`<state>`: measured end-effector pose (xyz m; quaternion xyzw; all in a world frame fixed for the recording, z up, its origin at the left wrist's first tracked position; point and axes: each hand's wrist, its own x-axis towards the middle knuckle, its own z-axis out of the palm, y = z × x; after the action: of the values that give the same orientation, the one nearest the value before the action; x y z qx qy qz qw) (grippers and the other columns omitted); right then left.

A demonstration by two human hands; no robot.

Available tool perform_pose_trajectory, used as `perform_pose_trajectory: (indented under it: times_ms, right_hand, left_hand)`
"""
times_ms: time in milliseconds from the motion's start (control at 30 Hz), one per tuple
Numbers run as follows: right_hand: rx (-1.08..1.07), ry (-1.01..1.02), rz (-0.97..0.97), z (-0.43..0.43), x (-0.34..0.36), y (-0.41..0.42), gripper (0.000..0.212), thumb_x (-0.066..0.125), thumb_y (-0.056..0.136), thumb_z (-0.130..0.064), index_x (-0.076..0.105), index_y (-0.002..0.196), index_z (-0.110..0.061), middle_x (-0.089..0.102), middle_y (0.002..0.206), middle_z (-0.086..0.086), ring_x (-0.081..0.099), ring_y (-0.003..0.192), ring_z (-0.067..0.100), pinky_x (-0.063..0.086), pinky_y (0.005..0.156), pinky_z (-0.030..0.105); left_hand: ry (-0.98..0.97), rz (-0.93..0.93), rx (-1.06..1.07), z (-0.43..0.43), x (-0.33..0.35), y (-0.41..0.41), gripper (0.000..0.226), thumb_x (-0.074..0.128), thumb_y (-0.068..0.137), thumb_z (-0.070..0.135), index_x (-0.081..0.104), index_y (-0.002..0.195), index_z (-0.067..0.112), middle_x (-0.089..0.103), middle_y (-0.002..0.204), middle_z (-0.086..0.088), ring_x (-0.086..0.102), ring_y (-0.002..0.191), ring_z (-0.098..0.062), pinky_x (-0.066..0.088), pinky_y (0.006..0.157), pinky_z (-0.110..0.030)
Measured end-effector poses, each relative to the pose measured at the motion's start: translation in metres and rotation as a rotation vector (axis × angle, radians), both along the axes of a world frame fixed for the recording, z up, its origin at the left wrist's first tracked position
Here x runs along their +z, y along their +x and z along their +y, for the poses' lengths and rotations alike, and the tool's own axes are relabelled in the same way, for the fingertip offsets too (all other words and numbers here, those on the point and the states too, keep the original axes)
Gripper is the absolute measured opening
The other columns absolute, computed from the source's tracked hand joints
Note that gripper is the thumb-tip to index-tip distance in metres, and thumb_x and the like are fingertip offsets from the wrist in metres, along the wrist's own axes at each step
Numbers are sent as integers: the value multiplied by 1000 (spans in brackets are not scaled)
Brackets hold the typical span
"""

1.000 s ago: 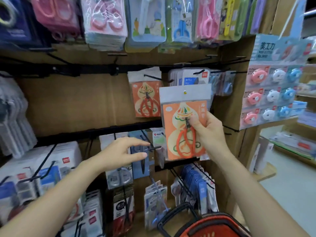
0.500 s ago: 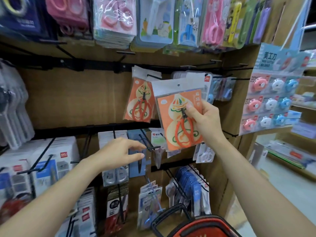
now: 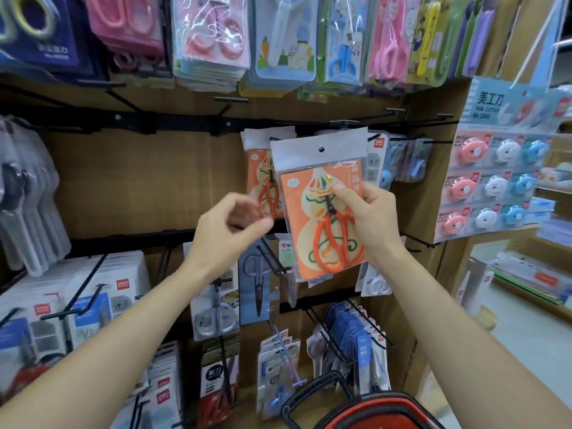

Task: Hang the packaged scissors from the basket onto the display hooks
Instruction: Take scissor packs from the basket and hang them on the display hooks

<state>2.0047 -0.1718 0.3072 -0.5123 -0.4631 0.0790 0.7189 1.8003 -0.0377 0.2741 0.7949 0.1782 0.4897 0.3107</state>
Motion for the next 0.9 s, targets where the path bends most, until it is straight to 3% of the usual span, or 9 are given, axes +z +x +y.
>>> perform_pose_trajectory:
  times_ms: [67,133,200,300,467,567,667,767,900]
  right_hand:
    - [8,2,42,2,-2,-2,13,65,100,-17,73,99,-7,81,90,0,78,83,18,59,64,23]
    - [12,7,60,4,-4,-3,14,66,100,-16,74,100,-5,81,90,1,78,84,19,60,66,26]
    - [20,19,69,6,-6,-6,15,66,100,-14,74,102,-3,81,93,4,78,86,21,60,68,28]
    - [44,18,103,8,-7,-7,14,65,100,-13,74,102,-2,80,93,7,78,86,22,61,69,29]
    - [63,19,65,3,7,-4,15,66,99,-17,71,110,-8,80,98,3,78,91,20,61,72,29]
    - [67,78,72,2,26,-4,17,70,96,-23,70,110,-14,79,104,7,77,95,25,64,78,36]
    - [80,121,121,7,37,-6,20,70,97,-22,70,105,-4,77,103,19,76,94,34,64,78,44]
    - [126,116,220,12,41,-8,26,66,100,-18,68,111,5,75,104,24,76,89,34,63,71,39]
    - [157,67,253,18,41,-5,15,66,100,-18,72,104,-4,78,98,18,77,84,28,63,68,36]
  left_hand:
    - [-121,-122,-80,-15,27,13,51,83,79,53,65,118,26,73,108,10,69,102,-7,56,86,-28]
    - [-237,-198,-165,-28,50,31,41,81,83,49,66,113,26,76,110,6,72,105,-14,58,82,-26]
    - [-317,-290,-171,-34,65,51,26,82,86,40,71,102,22,78,104,-1,75,99,-23,63,83,-40]
    - [-353,-365,-87,-36,77,71,28,86,79,41,76,90,17,79,92,-7,76,91,-31,61,82,-59]
    - [-331,-404,-111,-36,84,82,9,84,86,24,78,82,18,80,84,-3,78,85,-26,61,82,-58]
    - [-270,-420,-109,-34,82,84,12,84,85,28,79,79,19,79,83,-6,77,86,-29,60,82,-59]
    - [-231,-450,-81,-33,80,86,17,84,83,31,78,80,16,78,82,-8,76,84,-32,60,78,-60]
    - [-238,-443,-73,-31,80,88,17,84,84,29,77,79,14,78,81,-7,77,84,-31,61,79,-59]
    - [-227,-401,-14,-24,79,90,13,83,86,27,77,80,18,78,80,-1,77,83,-23,62,79,-56]
